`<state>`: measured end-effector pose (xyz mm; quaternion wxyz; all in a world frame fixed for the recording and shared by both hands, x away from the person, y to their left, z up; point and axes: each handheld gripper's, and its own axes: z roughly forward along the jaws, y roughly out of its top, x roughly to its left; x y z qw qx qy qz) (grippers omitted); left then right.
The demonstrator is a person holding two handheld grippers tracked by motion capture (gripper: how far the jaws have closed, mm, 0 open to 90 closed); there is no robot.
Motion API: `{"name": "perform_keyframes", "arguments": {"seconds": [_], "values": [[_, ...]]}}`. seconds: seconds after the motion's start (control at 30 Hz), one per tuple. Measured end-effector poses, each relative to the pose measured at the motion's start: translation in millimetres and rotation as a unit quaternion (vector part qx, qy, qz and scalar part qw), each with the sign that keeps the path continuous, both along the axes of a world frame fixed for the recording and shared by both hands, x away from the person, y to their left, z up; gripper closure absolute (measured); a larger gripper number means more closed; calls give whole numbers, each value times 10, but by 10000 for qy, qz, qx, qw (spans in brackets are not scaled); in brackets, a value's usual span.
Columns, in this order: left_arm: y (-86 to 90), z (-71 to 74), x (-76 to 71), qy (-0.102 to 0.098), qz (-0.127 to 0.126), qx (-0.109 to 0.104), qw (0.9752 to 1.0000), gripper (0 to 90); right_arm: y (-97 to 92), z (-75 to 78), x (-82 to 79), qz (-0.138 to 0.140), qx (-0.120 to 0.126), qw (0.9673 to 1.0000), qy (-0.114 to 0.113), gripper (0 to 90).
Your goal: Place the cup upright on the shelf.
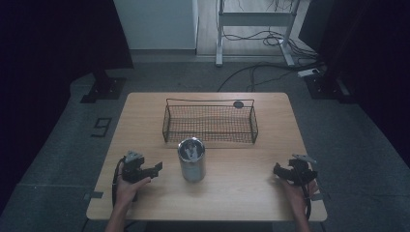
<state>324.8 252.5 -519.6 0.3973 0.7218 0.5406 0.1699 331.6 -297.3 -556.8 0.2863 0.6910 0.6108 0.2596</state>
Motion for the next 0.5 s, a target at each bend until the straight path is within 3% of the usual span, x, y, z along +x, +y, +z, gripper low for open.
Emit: {"name": "perform_keyframes", "arguments": {"seconds": [0.2, 0.3, 0.5], "values": [[27, 84, -52, -159, 15, -74, 9998, 153, 1, 0, -1, 5, -8, 10000, -5, 0], [0, 186, -118, -356, -82, -153, 9992, 150, 2, 0, -1, 6, -9, 10000, -7, 0], [-24, 258, -169, -409, -278, -298, 9983, 148, 1, 0, -1, 5, -7, 10000, -4, 0]]}}
